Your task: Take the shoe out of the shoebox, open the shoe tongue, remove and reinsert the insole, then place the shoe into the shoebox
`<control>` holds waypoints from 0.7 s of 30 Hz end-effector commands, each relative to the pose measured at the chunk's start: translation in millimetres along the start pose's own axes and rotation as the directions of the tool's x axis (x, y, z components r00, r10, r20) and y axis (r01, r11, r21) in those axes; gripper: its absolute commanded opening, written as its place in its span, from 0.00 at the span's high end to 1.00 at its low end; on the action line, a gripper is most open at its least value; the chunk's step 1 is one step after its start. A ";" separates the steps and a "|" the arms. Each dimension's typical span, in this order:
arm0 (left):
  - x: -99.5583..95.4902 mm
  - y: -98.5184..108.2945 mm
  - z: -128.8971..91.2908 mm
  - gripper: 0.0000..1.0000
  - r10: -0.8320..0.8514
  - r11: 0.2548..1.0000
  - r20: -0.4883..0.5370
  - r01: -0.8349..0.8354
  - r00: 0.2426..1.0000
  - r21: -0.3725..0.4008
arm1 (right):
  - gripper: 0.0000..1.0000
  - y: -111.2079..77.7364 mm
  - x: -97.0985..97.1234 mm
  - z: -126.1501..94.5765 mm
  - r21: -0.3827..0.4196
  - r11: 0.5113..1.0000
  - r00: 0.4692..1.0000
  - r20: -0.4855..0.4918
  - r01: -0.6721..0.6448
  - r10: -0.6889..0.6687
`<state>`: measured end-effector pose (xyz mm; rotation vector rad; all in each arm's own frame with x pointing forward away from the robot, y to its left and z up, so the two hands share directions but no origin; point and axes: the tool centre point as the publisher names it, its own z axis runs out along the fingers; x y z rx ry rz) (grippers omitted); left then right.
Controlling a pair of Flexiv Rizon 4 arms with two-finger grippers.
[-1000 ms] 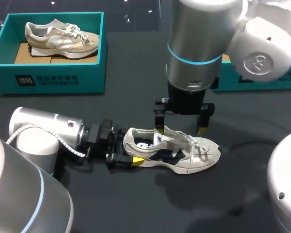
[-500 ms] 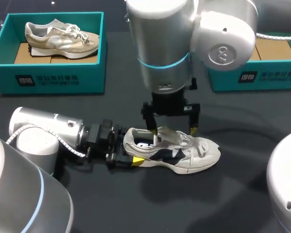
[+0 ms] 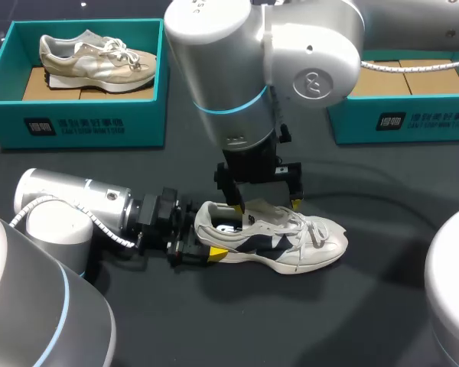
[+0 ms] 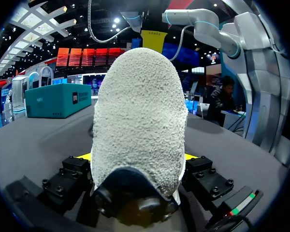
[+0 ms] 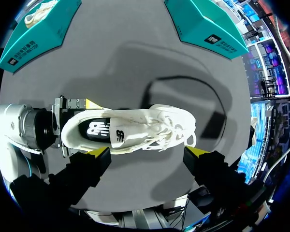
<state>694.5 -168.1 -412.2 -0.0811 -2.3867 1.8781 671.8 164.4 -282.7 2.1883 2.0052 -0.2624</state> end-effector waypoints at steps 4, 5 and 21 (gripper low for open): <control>-1.6 0.9 1.9 1.00 0.000 1.000 0.001 0.000 1.000 -0.001 | 0.00 1.7 18.5 11.8 0.006 1.000 0.989 0.146 0.000 -0.001; -1.6 0.9 1.9 1.00 0.000 1.000 0.001 0.000 1.000 -0.001 | 0.00 2.2 19.4 13.7 0.006 1.000 0.989 0.150 0.001 -0.002; -1.6 0.9 1.9 1.00 0.000 1.000 0.001 0.000 1.000 -0.001 | 0.01 2.0 32.7 31.9 0.022 0.999 0.977 0.215 -0.023 0.018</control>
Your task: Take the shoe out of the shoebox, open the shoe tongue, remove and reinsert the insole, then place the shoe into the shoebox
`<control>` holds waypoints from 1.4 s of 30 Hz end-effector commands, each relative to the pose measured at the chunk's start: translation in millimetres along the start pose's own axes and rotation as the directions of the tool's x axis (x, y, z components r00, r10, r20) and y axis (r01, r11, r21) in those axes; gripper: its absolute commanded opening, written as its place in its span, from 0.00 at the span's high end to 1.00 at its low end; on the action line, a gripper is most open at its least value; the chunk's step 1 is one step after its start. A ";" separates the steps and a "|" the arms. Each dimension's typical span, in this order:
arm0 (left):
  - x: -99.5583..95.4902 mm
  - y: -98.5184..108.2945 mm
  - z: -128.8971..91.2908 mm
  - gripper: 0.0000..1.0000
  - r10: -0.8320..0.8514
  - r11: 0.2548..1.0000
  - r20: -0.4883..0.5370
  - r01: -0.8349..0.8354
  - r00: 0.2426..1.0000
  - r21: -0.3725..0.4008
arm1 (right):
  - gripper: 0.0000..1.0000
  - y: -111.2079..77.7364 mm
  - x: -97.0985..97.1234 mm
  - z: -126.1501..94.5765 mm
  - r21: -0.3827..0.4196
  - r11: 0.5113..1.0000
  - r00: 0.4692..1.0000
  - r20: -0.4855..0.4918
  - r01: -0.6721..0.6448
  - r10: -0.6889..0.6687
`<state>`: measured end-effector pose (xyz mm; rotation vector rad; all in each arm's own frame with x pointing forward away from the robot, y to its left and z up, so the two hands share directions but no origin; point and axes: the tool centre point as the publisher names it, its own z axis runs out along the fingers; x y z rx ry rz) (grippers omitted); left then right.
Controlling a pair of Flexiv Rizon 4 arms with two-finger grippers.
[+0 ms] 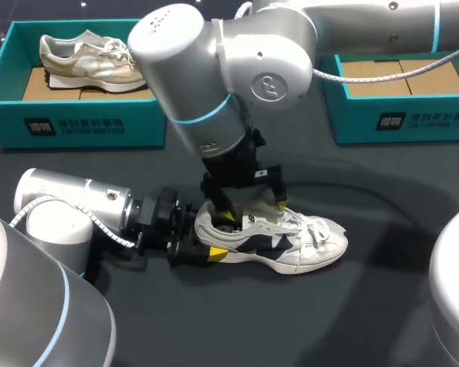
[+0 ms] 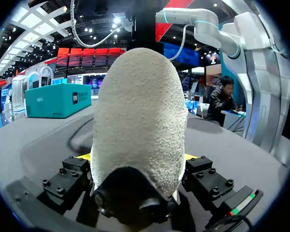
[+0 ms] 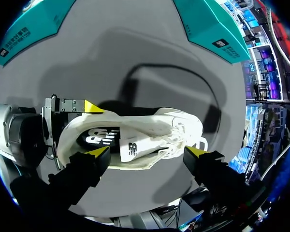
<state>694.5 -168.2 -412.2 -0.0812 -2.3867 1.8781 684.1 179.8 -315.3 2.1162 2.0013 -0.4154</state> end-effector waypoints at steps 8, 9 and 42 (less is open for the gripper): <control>-1.6 0.9 1.9 1.00 0.000 1.000 0.001 0.000 1.000 -0.001 | 0.02 -11.0 16.2 10.4 -0.004 0.997 0.987 0.146 -0.072 0.072; -1.6 0.9 1.9 1.00 0.000 1.000 0.001 0.000 1.000 -0.001 | 0.02 -11.1 16.5 11.2 -0.004 0.997 0.985 0.154 -0.072 0.072; -1.6 0.9 1.9 1.00 0.000 1.000 0.001 0.000 1.000 -0.001 | 0.48 -15.8 -9.6 33.1 -0.053 0.985 0.966 0.196 -0.163 0.171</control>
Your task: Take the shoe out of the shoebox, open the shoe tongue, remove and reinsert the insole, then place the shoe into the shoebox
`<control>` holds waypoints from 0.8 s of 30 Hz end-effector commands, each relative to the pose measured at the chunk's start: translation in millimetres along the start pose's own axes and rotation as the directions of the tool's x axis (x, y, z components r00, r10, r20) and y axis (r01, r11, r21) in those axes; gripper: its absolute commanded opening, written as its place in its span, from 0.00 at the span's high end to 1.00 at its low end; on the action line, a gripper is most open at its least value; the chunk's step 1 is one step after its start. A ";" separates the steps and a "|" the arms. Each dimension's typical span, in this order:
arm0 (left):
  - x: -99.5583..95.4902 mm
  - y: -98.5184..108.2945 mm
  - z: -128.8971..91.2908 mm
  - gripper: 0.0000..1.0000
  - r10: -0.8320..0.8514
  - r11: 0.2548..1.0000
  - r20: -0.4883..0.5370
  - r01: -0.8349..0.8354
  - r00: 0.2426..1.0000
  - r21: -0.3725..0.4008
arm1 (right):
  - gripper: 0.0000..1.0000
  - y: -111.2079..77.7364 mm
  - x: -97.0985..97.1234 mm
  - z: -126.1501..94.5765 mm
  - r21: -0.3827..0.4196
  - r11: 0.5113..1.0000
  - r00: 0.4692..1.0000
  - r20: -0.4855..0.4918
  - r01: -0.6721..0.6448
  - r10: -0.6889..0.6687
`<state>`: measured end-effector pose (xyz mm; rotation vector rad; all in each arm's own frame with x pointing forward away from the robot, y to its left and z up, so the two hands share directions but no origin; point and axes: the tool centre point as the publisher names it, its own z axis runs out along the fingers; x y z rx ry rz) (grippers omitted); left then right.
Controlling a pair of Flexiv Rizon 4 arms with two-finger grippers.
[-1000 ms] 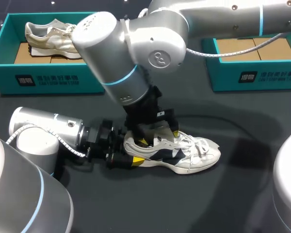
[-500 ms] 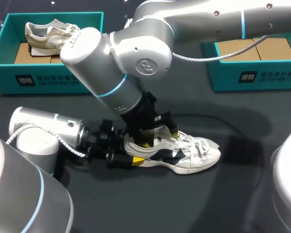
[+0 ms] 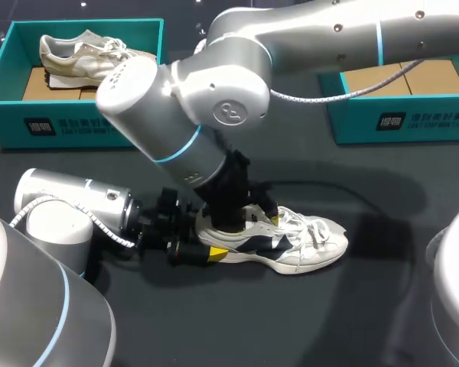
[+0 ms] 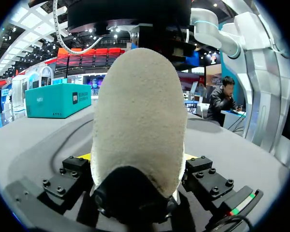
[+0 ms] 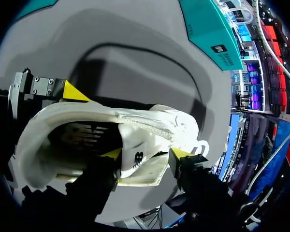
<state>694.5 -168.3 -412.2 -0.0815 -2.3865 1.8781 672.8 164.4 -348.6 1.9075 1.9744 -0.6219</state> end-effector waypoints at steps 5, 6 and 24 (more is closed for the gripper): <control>-1.5 1.0 1.8 1.00 0.000 1.000 0.001 0.000 1.000 -0.001 | 0.51 -9.5 -13.1 -5.9 -0.007 0.965 0.965 -0.008 -0.262 0.262; -1.5 1.0 1.8 1.00 0.000 1.000 0.001 0.000 1.000 -0.001 | 0.52 -9.8 -15.1 -6.5 -0.006 0.965 0.965 -0.010 -0.263 0.263; -1.5 1.0 1.8 1.00 0.000 1.000 0.001 0.000 1.000 -0.001 | 1.00 -11.1 -48.9 -6.1 0.053 0.964 0.948 -0.176 -0.260 0.265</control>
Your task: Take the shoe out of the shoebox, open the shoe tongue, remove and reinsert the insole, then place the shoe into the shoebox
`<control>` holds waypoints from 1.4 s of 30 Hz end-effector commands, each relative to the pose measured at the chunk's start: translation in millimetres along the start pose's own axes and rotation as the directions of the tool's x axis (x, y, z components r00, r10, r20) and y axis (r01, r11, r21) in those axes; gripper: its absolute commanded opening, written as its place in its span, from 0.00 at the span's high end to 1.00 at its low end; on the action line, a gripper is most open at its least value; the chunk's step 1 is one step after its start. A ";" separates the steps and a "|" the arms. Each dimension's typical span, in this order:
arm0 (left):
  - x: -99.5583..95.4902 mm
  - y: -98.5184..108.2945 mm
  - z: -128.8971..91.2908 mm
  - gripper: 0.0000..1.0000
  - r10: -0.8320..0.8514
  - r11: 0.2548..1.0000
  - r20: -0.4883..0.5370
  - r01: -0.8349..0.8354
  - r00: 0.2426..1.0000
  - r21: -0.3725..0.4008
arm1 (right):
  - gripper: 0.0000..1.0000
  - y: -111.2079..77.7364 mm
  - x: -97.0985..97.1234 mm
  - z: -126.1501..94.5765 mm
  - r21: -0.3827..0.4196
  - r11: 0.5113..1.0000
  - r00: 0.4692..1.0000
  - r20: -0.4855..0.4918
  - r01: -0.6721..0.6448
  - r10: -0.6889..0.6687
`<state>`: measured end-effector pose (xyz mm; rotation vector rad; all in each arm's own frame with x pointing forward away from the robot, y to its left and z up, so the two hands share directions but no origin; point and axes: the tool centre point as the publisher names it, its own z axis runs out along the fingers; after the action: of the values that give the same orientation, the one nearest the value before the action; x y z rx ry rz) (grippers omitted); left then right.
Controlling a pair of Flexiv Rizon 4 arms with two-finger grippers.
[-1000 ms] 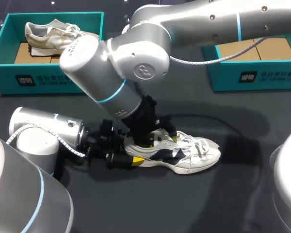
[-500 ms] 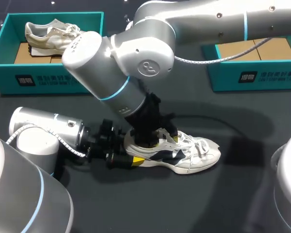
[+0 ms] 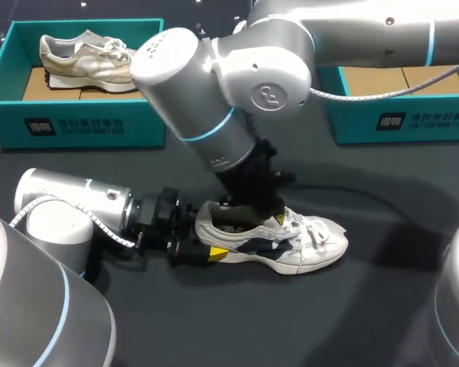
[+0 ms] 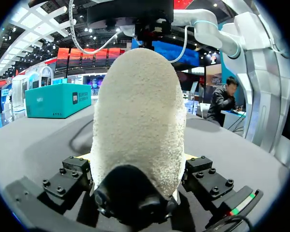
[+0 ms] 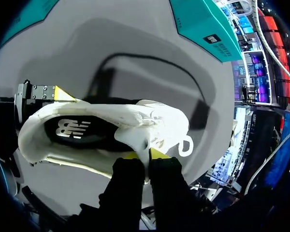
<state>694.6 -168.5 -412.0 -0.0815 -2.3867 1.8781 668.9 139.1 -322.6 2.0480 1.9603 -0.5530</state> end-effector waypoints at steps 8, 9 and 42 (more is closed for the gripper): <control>-1.4 1.2 1.6 1.00 0.000 1.000 0.001 0.000 1.000 -0.001 | 1.00 -3.8 -14.6 1.4 0.003 0.980 0.976 -0.089 -0.198 0.197; -1.4 1.2 1.6 1.00 0.000 1.000 0.001 0.000 1.000 -0.001 | 1.00 -3.8 -14.6 1.4 0.003 0.980 0.976 -0.089 -0.198 0.197; -1.4 1.2 1.6 1.00 0.000 1.000 0.001 0.000 1.000 -0.001 | 1.00 5.8 -86.1 46.7 -0.011 0.988 0.976 -0.158 -0.152 0.148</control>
<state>695.0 -170.4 -410.4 -0.0813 -2.3862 1.8785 668.0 49.6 -324.9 2.2573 1.8624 -0.3490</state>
